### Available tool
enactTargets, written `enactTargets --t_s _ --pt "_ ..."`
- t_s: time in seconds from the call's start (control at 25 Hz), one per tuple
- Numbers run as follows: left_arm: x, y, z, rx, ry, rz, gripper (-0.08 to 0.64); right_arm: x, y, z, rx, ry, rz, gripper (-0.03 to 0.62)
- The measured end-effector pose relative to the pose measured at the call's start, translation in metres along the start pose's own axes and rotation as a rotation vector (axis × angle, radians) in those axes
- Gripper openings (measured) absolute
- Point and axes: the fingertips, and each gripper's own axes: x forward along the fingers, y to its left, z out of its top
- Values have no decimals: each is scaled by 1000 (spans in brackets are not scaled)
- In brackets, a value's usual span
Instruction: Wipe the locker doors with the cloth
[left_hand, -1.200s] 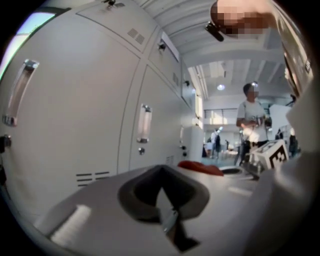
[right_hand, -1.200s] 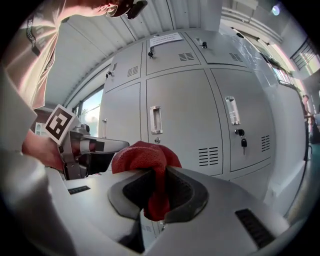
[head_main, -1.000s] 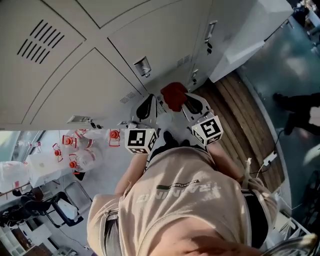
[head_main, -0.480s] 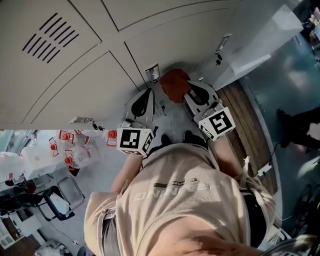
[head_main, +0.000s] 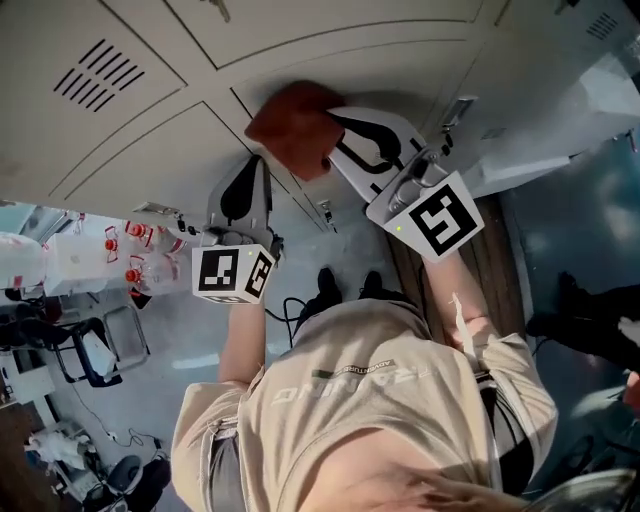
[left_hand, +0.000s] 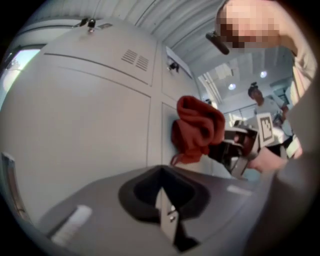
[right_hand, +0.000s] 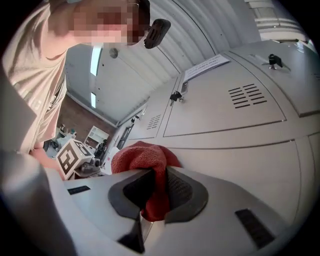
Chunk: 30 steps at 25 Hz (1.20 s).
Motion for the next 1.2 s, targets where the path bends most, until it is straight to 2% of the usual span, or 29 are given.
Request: enactTargets --t_s 0.12,0.24,0.44,0.6,1.0,1.2 --pt "0 -6 2 0 1 36 5 9 -4 22 -10 -44 39 44" --pt "-2 -13 5 12 2 33 5 17 -10 33 -57 -44 21 44" --pt "-9 -9 2 17 8 26 5 28 -10 9 -144 17 -28 46" --pt "-11 -5 -9 -3 19 19 5 17 5 -45 -122 137 -10 45" --pt "-10 -17 -45 -52 93 -28 5 -33 36 -219 118 446 2 46" --pt "-8 -29 -58 -71 120 -49 5 -47 54 -288 237 572 26 46"
